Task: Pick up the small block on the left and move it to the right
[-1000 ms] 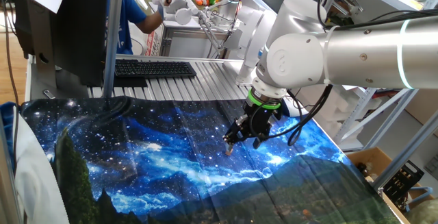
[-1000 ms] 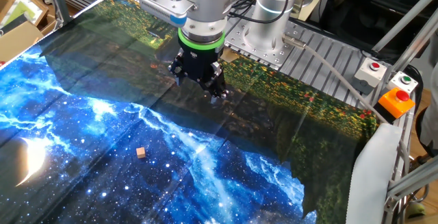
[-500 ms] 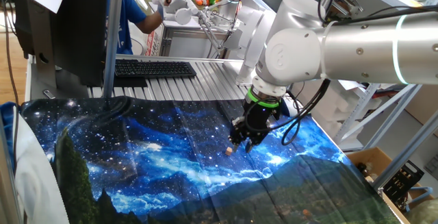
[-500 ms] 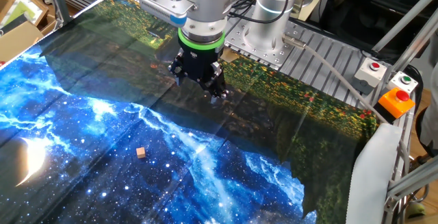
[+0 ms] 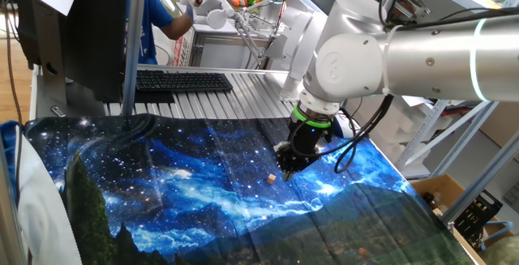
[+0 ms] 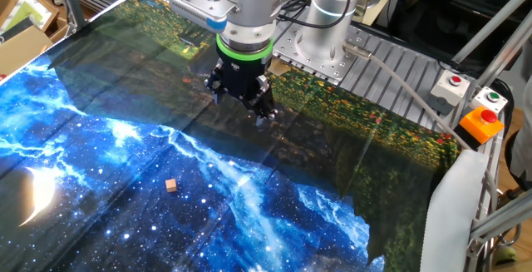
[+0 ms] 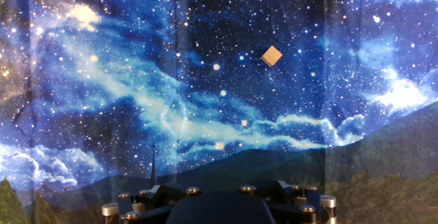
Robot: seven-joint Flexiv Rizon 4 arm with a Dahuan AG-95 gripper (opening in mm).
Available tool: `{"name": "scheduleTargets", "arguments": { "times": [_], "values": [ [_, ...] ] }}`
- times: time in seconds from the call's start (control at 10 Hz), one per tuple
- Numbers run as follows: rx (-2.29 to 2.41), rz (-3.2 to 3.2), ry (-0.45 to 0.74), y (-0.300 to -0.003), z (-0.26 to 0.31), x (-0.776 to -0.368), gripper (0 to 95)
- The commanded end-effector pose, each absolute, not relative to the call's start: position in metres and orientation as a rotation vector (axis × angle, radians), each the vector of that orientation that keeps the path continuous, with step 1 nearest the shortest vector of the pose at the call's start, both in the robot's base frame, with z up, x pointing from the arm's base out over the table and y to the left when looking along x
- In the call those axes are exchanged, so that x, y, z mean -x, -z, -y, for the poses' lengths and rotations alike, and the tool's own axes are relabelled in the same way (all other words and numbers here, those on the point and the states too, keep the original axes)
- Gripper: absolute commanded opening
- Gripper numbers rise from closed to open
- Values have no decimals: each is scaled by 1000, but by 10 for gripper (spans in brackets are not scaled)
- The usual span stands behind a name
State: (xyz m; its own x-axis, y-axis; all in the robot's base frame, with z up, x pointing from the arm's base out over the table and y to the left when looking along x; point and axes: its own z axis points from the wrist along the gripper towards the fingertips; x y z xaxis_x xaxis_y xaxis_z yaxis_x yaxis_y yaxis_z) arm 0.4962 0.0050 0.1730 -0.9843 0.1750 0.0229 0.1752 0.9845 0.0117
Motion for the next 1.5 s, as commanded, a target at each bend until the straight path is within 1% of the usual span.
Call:
{"name": "scheduleTargets", "arguments": {
  "times": [0.1, 1.5],
  "values": [
    [272, 3106, 19, -174, -6, -496, 0],
    [373, 3100, 16, -180, -15, -488, 0]
  ]
}}
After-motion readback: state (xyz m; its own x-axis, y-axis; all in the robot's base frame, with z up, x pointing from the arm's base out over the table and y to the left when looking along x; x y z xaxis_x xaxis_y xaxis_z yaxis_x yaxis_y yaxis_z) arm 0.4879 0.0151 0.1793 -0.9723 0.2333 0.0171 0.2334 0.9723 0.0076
